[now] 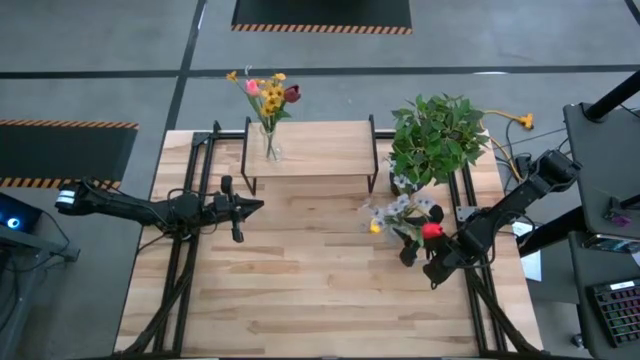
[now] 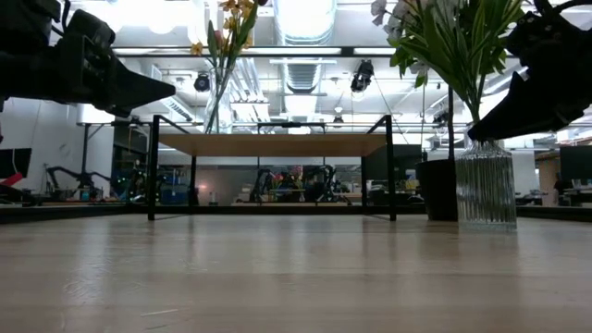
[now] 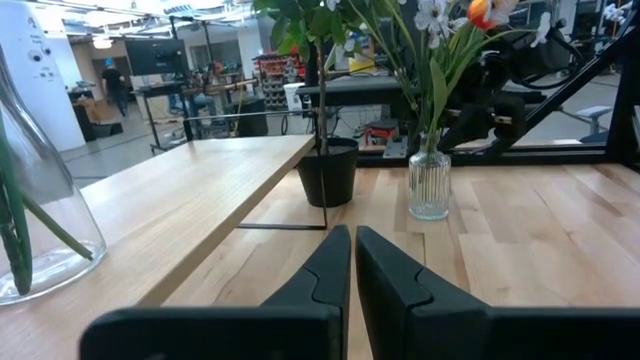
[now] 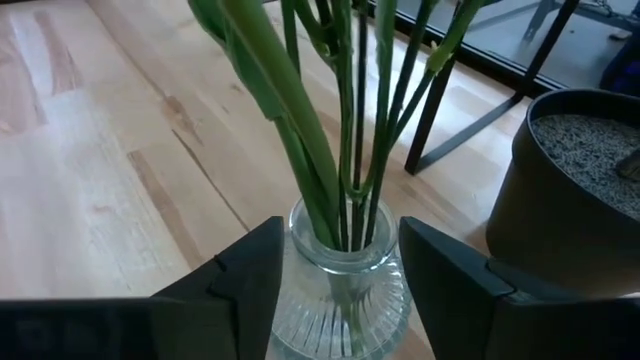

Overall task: Pick and place flowers into a vace then onto a shelf
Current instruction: Put the transparent vase with flowers on the shelf

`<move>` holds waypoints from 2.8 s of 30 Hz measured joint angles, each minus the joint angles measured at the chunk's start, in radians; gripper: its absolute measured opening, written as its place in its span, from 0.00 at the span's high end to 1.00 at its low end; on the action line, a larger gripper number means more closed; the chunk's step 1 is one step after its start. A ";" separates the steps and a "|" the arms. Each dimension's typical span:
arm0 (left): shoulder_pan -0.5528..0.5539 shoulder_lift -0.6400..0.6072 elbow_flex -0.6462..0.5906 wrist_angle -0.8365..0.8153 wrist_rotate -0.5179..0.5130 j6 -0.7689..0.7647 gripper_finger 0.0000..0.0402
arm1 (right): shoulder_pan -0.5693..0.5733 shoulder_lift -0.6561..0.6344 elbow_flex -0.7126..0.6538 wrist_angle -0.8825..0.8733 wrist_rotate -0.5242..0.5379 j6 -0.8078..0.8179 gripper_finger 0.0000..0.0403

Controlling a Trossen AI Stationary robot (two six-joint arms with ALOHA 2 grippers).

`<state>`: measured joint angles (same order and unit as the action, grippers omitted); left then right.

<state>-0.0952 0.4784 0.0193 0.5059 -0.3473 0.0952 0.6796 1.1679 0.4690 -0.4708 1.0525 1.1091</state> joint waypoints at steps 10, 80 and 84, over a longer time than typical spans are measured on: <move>0.000 0.000 0.000 -0.002 0.000 0.000 0.99 | 0.000 0.000 -0.011 0.006 0.005 0.000 0.65; 0.000 0.000 0.000 -0.002 0.000 0.000 0.99 | -0.661 0.005 0.441 0.519 -0.749 -1.046 0.73; 0.000 0.000 0.000 -0.002 0.000 0.000 0.99 | -0.764 0.051 0.508 0.499 -0.849 -1.056 0.73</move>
<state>-0.0949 0.4782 0.0189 0.5036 -0.3475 0.0952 -0.0840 1.2192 0.9771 0.0280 0.2040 0.0536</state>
